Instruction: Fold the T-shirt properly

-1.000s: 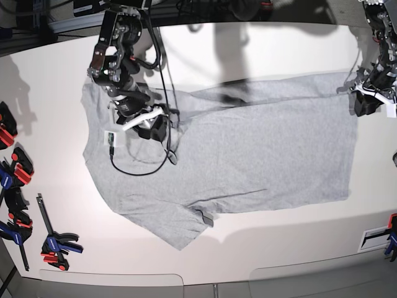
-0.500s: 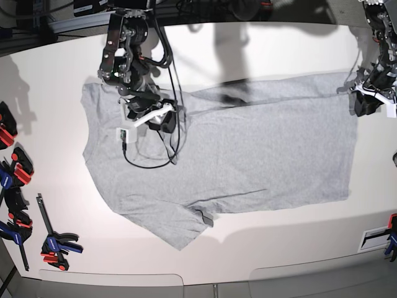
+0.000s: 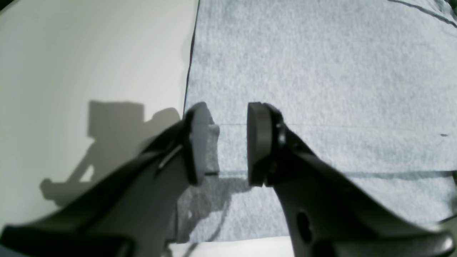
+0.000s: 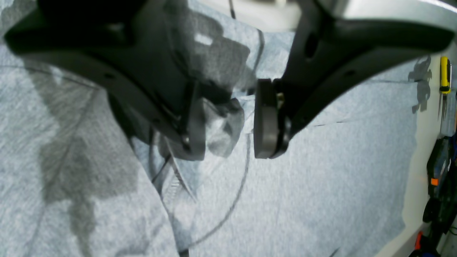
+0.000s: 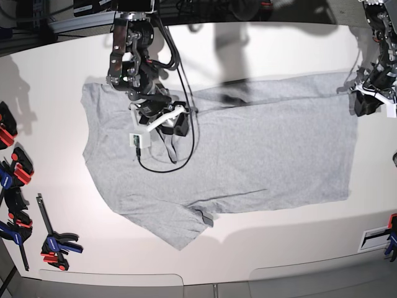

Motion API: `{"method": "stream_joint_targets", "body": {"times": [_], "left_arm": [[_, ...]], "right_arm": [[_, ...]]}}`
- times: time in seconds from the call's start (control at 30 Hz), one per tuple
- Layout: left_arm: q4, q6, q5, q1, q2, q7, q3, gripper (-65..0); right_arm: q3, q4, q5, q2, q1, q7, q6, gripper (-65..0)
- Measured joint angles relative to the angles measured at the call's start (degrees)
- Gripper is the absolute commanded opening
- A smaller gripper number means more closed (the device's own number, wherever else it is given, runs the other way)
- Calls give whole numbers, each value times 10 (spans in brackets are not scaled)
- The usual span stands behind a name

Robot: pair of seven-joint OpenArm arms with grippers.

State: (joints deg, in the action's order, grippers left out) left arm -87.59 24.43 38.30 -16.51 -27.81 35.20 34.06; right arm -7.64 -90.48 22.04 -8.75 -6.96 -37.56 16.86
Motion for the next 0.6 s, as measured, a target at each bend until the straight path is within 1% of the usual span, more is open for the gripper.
{"method": "stream_joint_targets", "body": {"times": [0.03, 0.17, 0.3, 0.33, 0.4, 0.43, 0.5, 0.6], "left_arm": [[0, 0, 0, 0, 0, 0, 0, -477], [0, 0, 0, 0, 0, 2, 0, -477], [0, 0, 0, 0, 0, 2, 0, -477], [0, 0, 0, 0, 0, 2, 0, -477], [0, 0, 0, 0, 0, 4, 0, -477], [0, 0, 0, 0, 0, 4, 0, -477], [0, 0, 0, 0, 0, 4, 0, -477], [0, 0, 0, 0, 0, 4, 0, -477]], "right_arm": [[0, 0, 0, 0, 0, 5, 0, -428], [0, 0, -54, 0, 4, 22, 0, -428], [0, 0, -60, 0, 6, 26, 0, -428], [0, 0, -61, 0, 6, 26, -4, -428], [0, 0, -62, 0, 6, 33, -31, -428], [0, 0, -79, 0, 6, 42, -32, -428], [0, 0, -92, 0, 6, 47, -53, -428], [0, 0, -98, 0, 6, 40, -54, -428]]}}
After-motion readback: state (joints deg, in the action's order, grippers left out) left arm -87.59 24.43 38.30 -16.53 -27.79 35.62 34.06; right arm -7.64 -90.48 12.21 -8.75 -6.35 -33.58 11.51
